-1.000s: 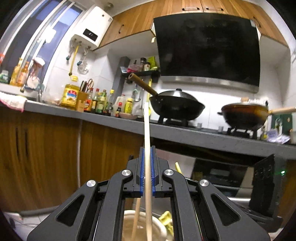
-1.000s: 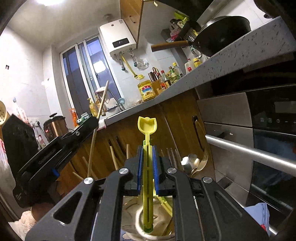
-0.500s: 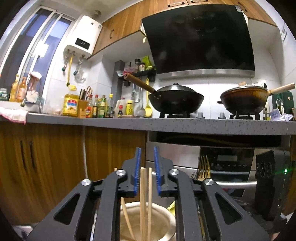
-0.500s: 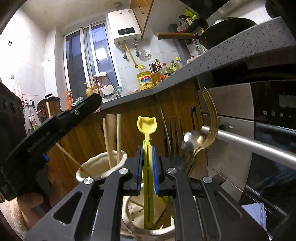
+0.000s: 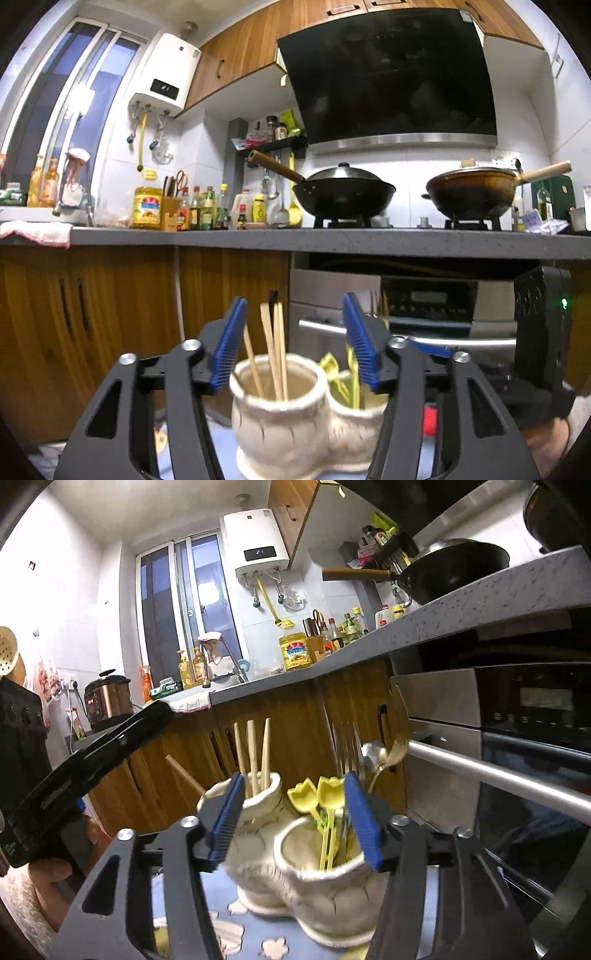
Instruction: Organize utensils
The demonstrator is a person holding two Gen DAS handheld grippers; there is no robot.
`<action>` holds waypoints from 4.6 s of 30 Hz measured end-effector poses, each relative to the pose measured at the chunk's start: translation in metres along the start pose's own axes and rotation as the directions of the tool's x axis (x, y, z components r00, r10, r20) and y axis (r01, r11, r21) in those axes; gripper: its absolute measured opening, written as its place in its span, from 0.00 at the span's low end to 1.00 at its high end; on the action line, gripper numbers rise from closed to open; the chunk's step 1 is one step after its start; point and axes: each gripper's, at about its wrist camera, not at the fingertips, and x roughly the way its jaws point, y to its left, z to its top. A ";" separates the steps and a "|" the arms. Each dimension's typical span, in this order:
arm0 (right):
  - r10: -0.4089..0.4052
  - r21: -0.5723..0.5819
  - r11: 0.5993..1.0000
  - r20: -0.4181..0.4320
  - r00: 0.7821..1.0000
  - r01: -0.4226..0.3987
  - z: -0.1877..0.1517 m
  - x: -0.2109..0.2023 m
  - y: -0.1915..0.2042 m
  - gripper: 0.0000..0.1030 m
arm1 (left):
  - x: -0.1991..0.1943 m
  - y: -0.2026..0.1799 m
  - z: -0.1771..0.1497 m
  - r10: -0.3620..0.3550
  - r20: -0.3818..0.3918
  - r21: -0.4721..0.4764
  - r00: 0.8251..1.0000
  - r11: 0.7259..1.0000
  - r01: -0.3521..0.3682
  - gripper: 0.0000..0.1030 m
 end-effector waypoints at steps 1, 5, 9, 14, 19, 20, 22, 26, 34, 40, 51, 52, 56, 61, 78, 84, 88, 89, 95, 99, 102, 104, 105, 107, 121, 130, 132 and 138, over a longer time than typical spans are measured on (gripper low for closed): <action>-0.001 0.000 1.000 -0.012 1.000 0.001 -0.004 -0.006 0.001 0.69 | -0.008 -0.001 -0.004 0.002 -0.010 -0.001 1.000 1.000 -0.002 0.64; -0.035 -0.005 0.999 -0.054 0.998 0.035 -0.016 -0.024 0.003 0.80 | -0.030 -0.001 -0.020 0.021 -0.056 -0.005 0.998 1.000 -0.022 0.71; -0.084 -0.010 0.996 -0.078 0.993 0.083 -0.027 -0.040 0.004 0.94 | -0.042 0.001 -0.036 0.049 -0.092 -0.008 0.995 0.999 -0.050 0.81; -0.177 -0.067 0.983 -0.075 0.981 0.172 -0.037 -0.050 0.012 0.95 | -0.043 0.012 -0.055 0.090 -0.150 -0.058 0.985 0.993 -0.099 0.94; -0.253 -0.175 0.955 -0.059 0.966 0.239 -0.046 -0.045 0.026 0.95 | -0.039 0.012 -0.070 0.195 -0.157 0.012 0.968 0.981 -0.195 0.95; -0.260 -0.197 0.949 -0.051 0.964 0.246 -0.048 -0.045 0.029 0.95 | -0.038 0.010 -0.072 0.200 -0.155 0.027 0.968 0.980 -0.198 0.95; -0.267 -0.232 0.939 -0.033 0.963 0.253 -0.051 -0.044 0.033 0.95 | -0.034 0.009 -0.074 0.188 -0.173 0.040 0.967 0.982 -0.184 0.95; -0.278 -0.269 0.930 -0.064 0.959 0.251 -0.058 -0.036 0.038 0.95 | -0.028 0.015 -0.075 0.191 -0.214 0.025 0.958 0.981 -0.190 0.95; -0.303 -0.206 0.937 -0.084 0.949 0.281 -0.056 -0.035 0.025 0.95 | -0.023 0.014 -0.078 0.166 -0.245 0.027 0.955 0.986 -0.164 0.95; -0.304 -0.209 0.937 -0.081 0.949 0.282 -0.056 -0.035 0.024 0.95 | -0.020 0.012 -0.079 0.159 -0.254 0.029 0.954 0.987 -0.157 0.95; -0.308 -0.205 0.936 -0.090 0.947 0.285 -0.056 -0.034 0.024 0.95 | -0.019 0.013 -0.079 0.160 -0.259 0.030 0.953 0.987 -0.157 0.95; -0.308 -0.205 0.936 -0.089 0.947 0.286 -0.056 -0.034 0.024 0.95 | -0.019 0.013 -0.079 0.160 -0.259 0.030 0.953 0.987 -0.158 0.95; -0.308 -0.205 0.936 -0.089 0.947 0.285 -0.056 -0.034 0.024 0.95 | -0.019 0.013 -0.079 0.158 -0.259 0.029 0.953 0.987 -0.156 0.95; -0.308 -0.205 0.936 -0.090 0.947 0.285 -0.056 -0.034 0.024 0.95 | -0.019 0.013 -0.079 0.160 -0.259 0.031 0.953 0.987 -0.158 0.95; -0.308 -0.205 0.936 -0.091 0.947 0.285 -0.056 -0.033 0.024 0.95 | -0.018 0.013 -0.081 0.148 -0.260 0.032 0.954 0.989 -0.145 0.95; -0.309 -0.205 0.936 -0.092 0.947 0.285 -0.056 -0.033 0.024 0.95 | -0.018 0.013 -0.081 0.148 -0.261 0.032 0.954 0.989 -0.145 0.95; -0.309 -0.205 0.936 -0.092 0.947 0.285 -0.056 -0.033 0.024 0.95 | -0.018 0.013 -0.081 0.148 -0.261 0.031 0.954 0.989 -0.145 0.95; -0.309 -0.205 0.936 -0.092 0.947 0.286 -0.056 -0.033 0.024 0.95 | -0.018 0.012 -0.081 0.148 -0.261 0.031 0.954 0.989 -0.145 0.95; -0.308 -0.205 0.936 -0.092 0.947 0.285 -0.055 -0.033 0.024 0.95 | -0.018 0.012 -0.081 0.148 -0.261 0.031 0.954 0.989 -0.145 0.95; -0.308 -0.205 0.936 -0.092 0.947 0.285 -0.055 -0.033 0.024 0.95 | -0.018 0.012 -0.080 0.149 -0.261 0.031 0.954 0.989 -0.146 0.95; -0.308 -0.205 0.936 -0.092 0.947 0.285 -0.055 -0.033 0.024 0.95 | -0.018 0.012 -0.081 0.149 -0.261 0.031 0.954 0.989 -0.146 0.95; -0.308 -0.205 0.936 -0.092 0.947 0.285 -0.055 -0.033 0.024 0.95 | -0.018 0.012 -0.080 0.149 -0.261 0.031 0.954 0.989 -0.146 0.95; -0.308 -0.206 0.936 -0.092 0.947 0.284 -0.055 -0.033 0.024 0.95 | -0.018 0.012 -0.080 0.149 -0.261 0.031 0.954 0.989 -0.146 0.95; -0.308 -0.205 0.936 -0.093 0.947 0.284 -0.055 -0.033 0.024 0.95 | -0.018 0.012 -0.080 0.149 -0.261 0.031 0.954 0.989 -0.146 0.95; -0.308 -0.205 0.937 -0.093 0.947 0.284 -0.055 -0.033 0.024 0.95 | -0.017 0.012 -0.080 0.149 -0.262 0.031 0.953 0.989 -0.146 0.95; -0.308 -0.205 0.937 -0.094 0.947 0.284 -0.054 -0.033 0.024 0.95 | -0.017 0.011 -0.080 0.150 -0.262 0.031 0.953 0.989 -0.147 0.95; -0.308 -0.205 0.937 -0.094 0.947 0.284 -0.054 -0.034 0.024 0.95 | -0.017 0.011 -0.080 0.150 -0.263 0.031 0.953 0.989 -0.147 0.95; -0.308 -0.205 0.937 -0.095 0.947 0.284 -0.054 -0.033 0.024 0.95 | -0.018 0.011 -0.080 0.150 -0.263 0.030 0.953 0.989 -0.147 0.95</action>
